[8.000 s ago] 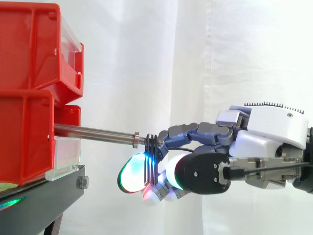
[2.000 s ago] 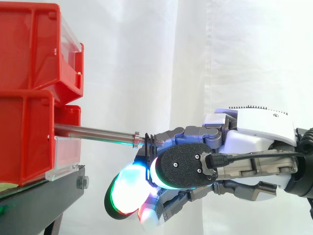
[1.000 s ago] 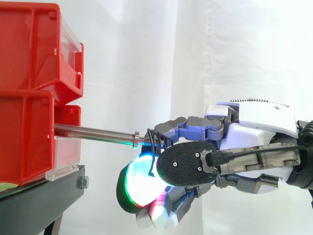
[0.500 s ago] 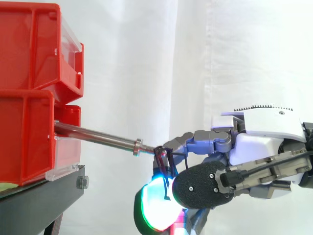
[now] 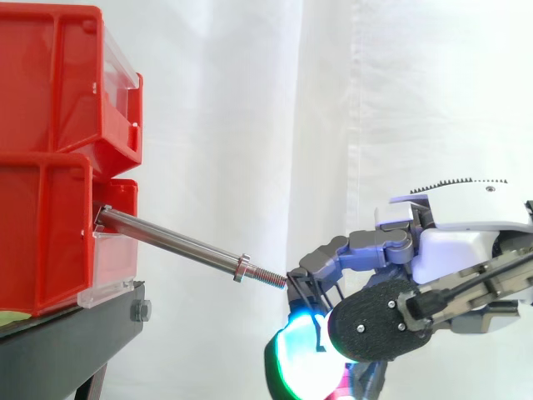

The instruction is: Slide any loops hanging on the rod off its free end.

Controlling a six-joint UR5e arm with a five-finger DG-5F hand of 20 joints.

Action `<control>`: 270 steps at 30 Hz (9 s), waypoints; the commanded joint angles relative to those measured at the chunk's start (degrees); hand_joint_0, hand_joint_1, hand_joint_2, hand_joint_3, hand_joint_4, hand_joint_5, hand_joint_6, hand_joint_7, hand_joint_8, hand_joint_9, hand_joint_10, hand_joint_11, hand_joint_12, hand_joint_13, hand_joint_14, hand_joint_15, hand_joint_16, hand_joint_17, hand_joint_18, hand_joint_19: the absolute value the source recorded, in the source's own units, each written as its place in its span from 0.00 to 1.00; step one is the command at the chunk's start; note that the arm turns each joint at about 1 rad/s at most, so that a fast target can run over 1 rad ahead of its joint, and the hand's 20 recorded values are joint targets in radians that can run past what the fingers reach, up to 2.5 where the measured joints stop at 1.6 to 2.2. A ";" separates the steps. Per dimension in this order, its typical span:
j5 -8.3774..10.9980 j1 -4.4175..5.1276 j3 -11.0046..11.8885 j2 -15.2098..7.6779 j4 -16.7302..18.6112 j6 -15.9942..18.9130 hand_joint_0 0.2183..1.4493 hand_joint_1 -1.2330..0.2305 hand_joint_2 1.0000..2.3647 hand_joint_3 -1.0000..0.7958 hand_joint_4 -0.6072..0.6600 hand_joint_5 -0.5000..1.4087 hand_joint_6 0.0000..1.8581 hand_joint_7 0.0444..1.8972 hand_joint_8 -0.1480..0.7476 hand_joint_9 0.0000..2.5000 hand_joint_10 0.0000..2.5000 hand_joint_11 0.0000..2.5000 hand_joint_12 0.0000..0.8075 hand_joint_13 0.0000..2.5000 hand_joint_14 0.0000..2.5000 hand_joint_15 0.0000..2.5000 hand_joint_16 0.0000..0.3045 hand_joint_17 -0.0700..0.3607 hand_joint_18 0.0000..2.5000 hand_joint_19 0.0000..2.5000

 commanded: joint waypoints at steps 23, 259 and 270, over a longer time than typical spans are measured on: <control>-0.01 -0.93 -0.05 5.76 -18.34 6.60 0.36 0.32 0.01 0.33 0.45 0.19 0.50 0.57 0.47 0.37 0.01 0.22 0.44 0.29 0.01 0.16 0.16 0.42 0.29 0.17; 0.34 -0.84 9.97 6.73 -43.39 32.35 0.32 0.34 0.01 0.34 0.45 0.21 0.48 0.56 0.45 0.45 0.01 0.29 0.43 0.32 0.01 0.17 0.15 0.41 0.32 0.18; 0.34 -0.75 9.97 6.73 -43.83 33.06 0.36 0.28 0.00 0.32 0.44 0.18 0.50 0.49 0.43 0.41 0.01 0.29 0.42 0.31 0.01 0.17 0.15 0.41 0.32 0.17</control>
